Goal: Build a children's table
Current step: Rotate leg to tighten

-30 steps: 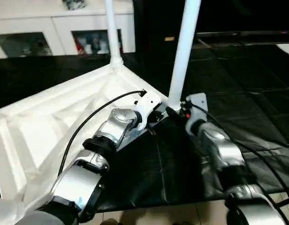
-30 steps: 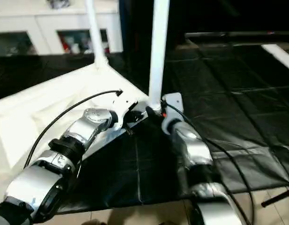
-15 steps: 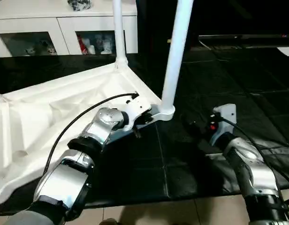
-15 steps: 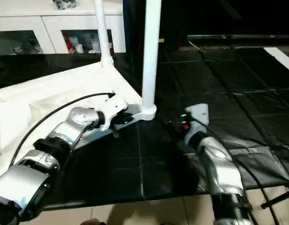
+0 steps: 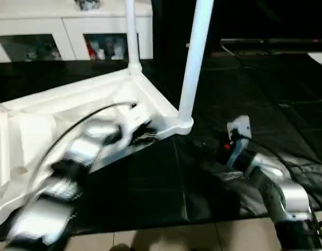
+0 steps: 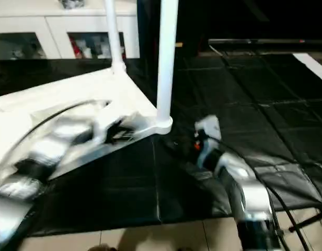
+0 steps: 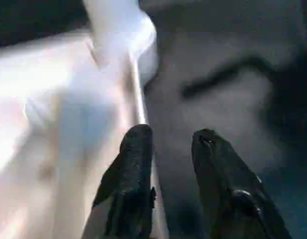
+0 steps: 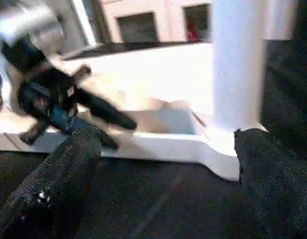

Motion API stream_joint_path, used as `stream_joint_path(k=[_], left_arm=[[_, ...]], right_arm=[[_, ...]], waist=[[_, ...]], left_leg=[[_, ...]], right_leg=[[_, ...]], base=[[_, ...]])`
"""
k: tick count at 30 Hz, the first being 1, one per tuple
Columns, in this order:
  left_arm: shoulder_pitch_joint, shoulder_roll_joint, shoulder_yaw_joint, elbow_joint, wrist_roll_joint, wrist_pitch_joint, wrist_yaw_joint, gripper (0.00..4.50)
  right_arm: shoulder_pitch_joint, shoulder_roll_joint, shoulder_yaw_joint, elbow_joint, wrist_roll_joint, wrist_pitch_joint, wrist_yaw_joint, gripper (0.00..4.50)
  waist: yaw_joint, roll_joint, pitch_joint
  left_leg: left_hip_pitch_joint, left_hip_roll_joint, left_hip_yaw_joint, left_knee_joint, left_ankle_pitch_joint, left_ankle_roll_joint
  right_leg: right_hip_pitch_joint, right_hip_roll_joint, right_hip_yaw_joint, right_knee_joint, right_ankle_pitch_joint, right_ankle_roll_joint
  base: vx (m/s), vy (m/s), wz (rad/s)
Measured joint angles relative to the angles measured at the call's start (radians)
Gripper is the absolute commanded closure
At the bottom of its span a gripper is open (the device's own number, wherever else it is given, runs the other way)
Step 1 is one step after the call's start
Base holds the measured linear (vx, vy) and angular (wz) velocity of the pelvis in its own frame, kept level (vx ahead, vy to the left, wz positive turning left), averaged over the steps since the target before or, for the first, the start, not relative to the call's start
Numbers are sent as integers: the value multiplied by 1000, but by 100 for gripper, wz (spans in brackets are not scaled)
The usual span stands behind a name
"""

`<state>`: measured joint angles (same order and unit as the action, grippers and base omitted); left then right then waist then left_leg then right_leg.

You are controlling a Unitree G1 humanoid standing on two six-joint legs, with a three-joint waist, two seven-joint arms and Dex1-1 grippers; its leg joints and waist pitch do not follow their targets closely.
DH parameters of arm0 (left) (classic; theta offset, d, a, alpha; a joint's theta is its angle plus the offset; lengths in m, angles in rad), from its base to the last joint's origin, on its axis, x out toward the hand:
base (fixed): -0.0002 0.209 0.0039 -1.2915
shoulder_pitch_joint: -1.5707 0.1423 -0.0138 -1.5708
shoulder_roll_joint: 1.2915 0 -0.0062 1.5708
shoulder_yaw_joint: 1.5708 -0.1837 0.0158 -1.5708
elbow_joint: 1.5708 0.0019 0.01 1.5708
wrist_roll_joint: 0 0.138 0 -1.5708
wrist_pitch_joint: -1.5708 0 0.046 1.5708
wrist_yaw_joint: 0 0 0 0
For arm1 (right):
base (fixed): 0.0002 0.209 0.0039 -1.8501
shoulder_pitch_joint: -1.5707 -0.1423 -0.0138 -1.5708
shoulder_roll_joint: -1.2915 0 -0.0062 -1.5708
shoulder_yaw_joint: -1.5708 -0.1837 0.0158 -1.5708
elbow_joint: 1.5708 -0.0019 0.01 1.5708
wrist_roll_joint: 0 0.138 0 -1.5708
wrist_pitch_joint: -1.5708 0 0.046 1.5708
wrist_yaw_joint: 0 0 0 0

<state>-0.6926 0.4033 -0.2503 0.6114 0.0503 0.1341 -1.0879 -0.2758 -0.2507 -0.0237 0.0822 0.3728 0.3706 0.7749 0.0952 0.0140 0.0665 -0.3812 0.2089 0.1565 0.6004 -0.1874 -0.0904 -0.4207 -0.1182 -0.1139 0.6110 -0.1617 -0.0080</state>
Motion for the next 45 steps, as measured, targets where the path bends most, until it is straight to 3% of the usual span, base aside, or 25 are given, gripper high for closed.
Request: stream_joint_path(k=[4,8,10,14,17,23,24,26,30,34,35,38,40,44,45], left_arm=[[61,84,-10,-148,11,67,-57,248],[109,97,9,-241,22,100,-23,219],[130,88,11,-260,20,119,-5,198],[147,44,29,-295,1,151,58,162],[130,-18,49,-279,-17,161,117,162],[-7,-141,59,-66,-16,162,236,162],[-48,-160,60,-6,-13,156,261,190],[-95,-184,63,75,-9,143,293,190],[-171,-232,66,233,10,122,354,239],[-190,-236,55,297,28,119,368,258],[-194,-238,55,314,31,118,368,283],[-212,-248,48,363,35,110,363,289],[-220,-247,44,394,41,103,357,325],[-230,-248,48,455,40,99,337,339],[-236,-248,47,465,43,92,337,360]], right_arm=[[-48,13,27,24,7,12,19,0],[-81,27,34,88,-11,4,7,0],[-81,34,35,97,-18,-3,-3,0],[-75,25,32,96,-19,-6,-8,0],[-48,3,29,77,-19,-7,-16,0],[54,-86,29,28,-62,-4,-19,0],[72,-110,31,8,-69,4,-11,0],[94,-139,31,-16,-75,18,1,0],[109,-201,25,-48,-96,22,23,0],[128,-243,23,-78,-98,23,48,0],[128,-246,23,-82,-98,23,51,0],[136,-249,23,-93,-95,26,52,0],[147,-255,23,-115,-94,38,52,0],[157,-264,24,-121,-92,55,54,0],[157,-264,25,-121,-93,55,55,0]], waist=[[3,-10,-1],[9,-35,-1],[12,-42,-1],[18,-43,-1],[23,-43,-1],[22,-40,-1],[22,-38,-2],[18,-34,-3],[13,-12,-8],[14,0,-11],[15,1,-12],[18,1,-12],[17,1,-12],[17,1,-12],[18,1,-12]], left_leg=[[9,0,3,-1,0,-1],[13,0,7,-4,1,-2],[13,0,9,-4,1,-2],[14,-2,13,-4,0,-1],[14,-1,13,-4,0,-1],[13,-1,13,-3,1,-1],[13,-1,12,-3,1,-1],[13,-1,12,-3,0,-1],[13,-2,12,-4,0,-1],[13,-1,11,-4,1,-1],[13,-1,11,-4,1,-1],[13,-1,11,-4,1,-1],[13,-1,11,-4,1,-1],[13,-1,11,-4,1,-1],[14,-1,11,-4,1,-1]], right_leg=[[2,0,3,1,0,1],[3,0,6,1,-1,2],[3,0,10,0,-1,2],[2,0,14,0,0,1],[3,1,14,1,-1,1],[3,3,16,-1,1,4],[4,4,17,-1,1,5],[5,5,19,-2,1,6],[5,7,18,-5,2,7],[5,9,18,-4,2,7],[5,9,17,-4,2,7],[6,8,17,-4,2,7],[7,8,17,-5,2,7],[7,8,17,-5,2,7],[7,8,17,-5,2,7]], base=[[0,0,0],[0,0,0],[0,0,0],[0,0,0],[0,0,0],[0,0,0],[0,0,0],[0,0,0],[0,0,0],[0,0,0],[0,0,0],[0,0,0],[0,0,0],[0,0,0],[0,0,0]])
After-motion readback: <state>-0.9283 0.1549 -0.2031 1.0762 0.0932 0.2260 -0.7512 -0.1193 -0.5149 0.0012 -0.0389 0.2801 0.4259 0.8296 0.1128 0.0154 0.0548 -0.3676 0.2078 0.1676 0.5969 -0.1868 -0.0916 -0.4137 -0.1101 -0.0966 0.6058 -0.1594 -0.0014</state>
